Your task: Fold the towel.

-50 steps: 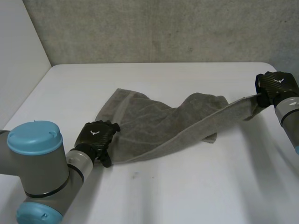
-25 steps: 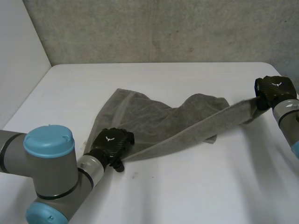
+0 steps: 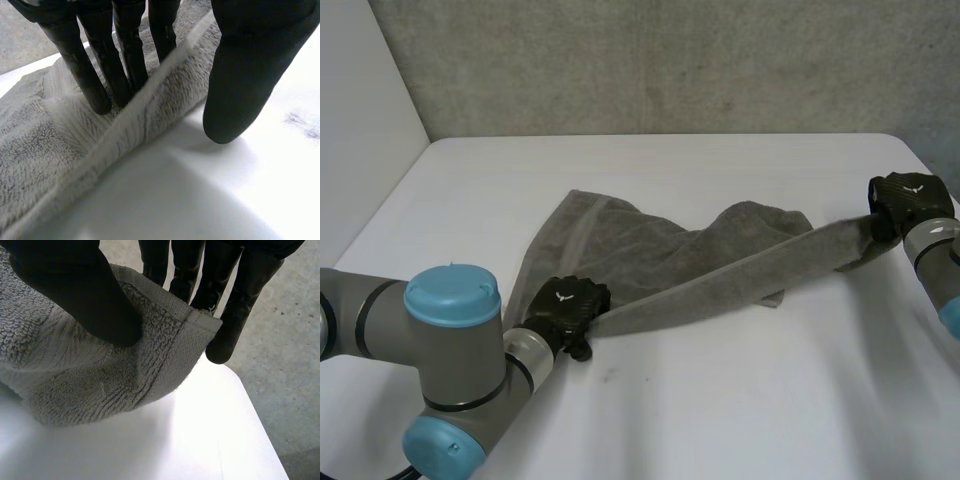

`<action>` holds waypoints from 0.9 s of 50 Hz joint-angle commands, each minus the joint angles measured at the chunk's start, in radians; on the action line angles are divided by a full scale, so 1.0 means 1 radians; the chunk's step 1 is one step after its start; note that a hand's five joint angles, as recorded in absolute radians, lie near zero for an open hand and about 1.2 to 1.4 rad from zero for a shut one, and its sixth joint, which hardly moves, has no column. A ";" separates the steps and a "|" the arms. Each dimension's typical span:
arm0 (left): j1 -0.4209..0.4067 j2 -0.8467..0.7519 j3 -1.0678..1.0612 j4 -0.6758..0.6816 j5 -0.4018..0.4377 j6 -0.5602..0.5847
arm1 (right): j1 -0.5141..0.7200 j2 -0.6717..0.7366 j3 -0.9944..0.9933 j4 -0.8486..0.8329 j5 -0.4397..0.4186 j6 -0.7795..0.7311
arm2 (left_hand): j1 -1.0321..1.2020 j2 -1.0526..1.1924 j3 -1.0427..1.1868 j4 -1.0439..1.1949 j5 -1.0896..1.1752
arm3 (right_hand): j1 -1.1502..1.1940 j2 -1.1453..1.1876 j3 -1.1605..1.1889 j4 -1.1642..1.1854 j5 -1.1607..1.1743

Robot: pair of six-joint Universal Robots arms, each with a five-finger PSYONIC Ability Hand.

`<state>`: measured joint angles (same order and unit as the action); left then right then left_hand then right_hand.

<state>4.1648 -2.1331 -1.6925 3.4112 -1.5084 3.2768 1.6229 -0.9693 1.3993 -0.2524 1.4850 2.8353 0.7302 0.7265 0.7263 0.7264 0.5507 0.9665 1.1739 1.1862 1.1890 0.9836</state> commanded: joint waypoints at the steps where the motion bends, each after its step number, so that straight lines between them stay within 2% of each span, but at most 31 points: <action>1: 0.001 -0.002 0.007 0.007 -0.003 0.003 | -0.003 0.020 -0.016 0.018 0.014 0.000 | 0.556 0.559 0.559 0.559 0.561 | 0.430 0.222 0.210 0.207 0.238; 2: 0.001 -0.002 0.016 0.016 -0.013 0.001 | -0.003 0.020 -0.020 0.025 0.015 0.001 | 0.665 0.669 0.669 0.669 0.670 | 0.430 0.222 0.210 0.207 0.238; 8: 0.011 0.067 0.025 0.051 -0.091 0.007 | 0.000 -0.018 -0.005 0.053 0.014 0.004 | 0.666 0.670 0.670 0.670 0.671 | 0.430 0.222 0.210 0.207 0.238; 19: 0.052 0.214 0.005 0.049 -0.101 0.078 | 0.006 -0.161 0.027 0.134 -0.011 -0.014 | 0.666 0.670 0.670 0.670 0.671 | 0.430 0.222 0.210 0.207 0.238; 22: 0.083 0.239 -0.013 0.034 -0.099 0.133 | 0.008 -0.193 0.024 0.217 -0.046 -0.093 | 0.666 0.670 0.670 0.670 0.671 | 0.430 0.222 0.210 0.207 0.238; 24: 0.130 0.260 -0.042 0.005 -0.095 0.220 | 0.009 -0.212 0.032 0.309 -0.100 -0.251 | 0.666 0.670 0.670 0.670 0.671 | 0.430 0.222 0.210 0.207 0.238; 25: 0.130 0.260 -0.042 0.005 -0.095 0.221 | 0.009 -0.212 0.032 0.309 -0.100 -0.252 | 0.666 0.670 0.670 0.670 0.671 | 0.430 0.222 0.210 0.207 0.238; 26: 0.152 0.272 -0.053 -0.015 -0.090 0.278 | 0.011 -0.218 0.038 0.352 -0.124 -0.339 | 0.666 0.670 0.670 0.670 0.671 | 0.430 0.222 0.210 0.207 0.238; 27: 0.167 0.280 -0.065 -0.042 -0.084 0.340 | 0.009 -0.221 0.049 0.396 -0.133 -0.428 | 0.666 0.670 0.670 0.670 0.671 | 0.430 0.222 0.210 0.207 0.238; 30: 0.179 0.280 -0.076 -0.075 -0.075 0.403 | 0.011 -0.226 0.067 0.435 -0.137 -0.516 | 0.666 0.670 0.670 0.670 0.671 | 0.430 0.222 0.210 0.207 0.238; 32: 0.198 0.280 -0.082 -0.119 -0.058 0.502 | 0.023 -0.239 0.107 0.499 -0.137 -0.655 | 0.666 0.670 0.670 0.670 0.671 | 0.430 0.222 0.210 0.207 0.238; 35: 0.205 0.259 -0.069 -0.135 -0.038 0.552 | 0.063 -0.230 0.129 0.527 -0.129 -0.736 | 0.666 0.670 0.670 0.670 0.671 | 0.430 0.222 0.210 0.207 0.238; 41: 0.206 0.177 0.002 -0.138 -0.021 0.572 | 0.115 -0.167 0.096 0.525 -0.092 -0.749 | 0.666 0.670 0.670 0.670 0.671 | 0.430 0.222 0.210 0.207 0.238; 45: 0.198 0.095 0.182 -0.142 -0.020 0.587 | 0.156 -0.126 -0.038 0.503 -0.019 -0.744 | 0.666 0.670 0.670 0.670 0.671 | 0.430 0.222 0.210 0.207 0.238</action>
<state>4.3738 -1.9304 -1.7120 3.2700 -1.5329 3.8550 1.7239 -1.1571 1.5055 0.2811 1.3809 2.0728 1.2017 1.2166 1.2151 1.2162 1.0386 0.9666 1.1739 1.1863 1.1890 0.9871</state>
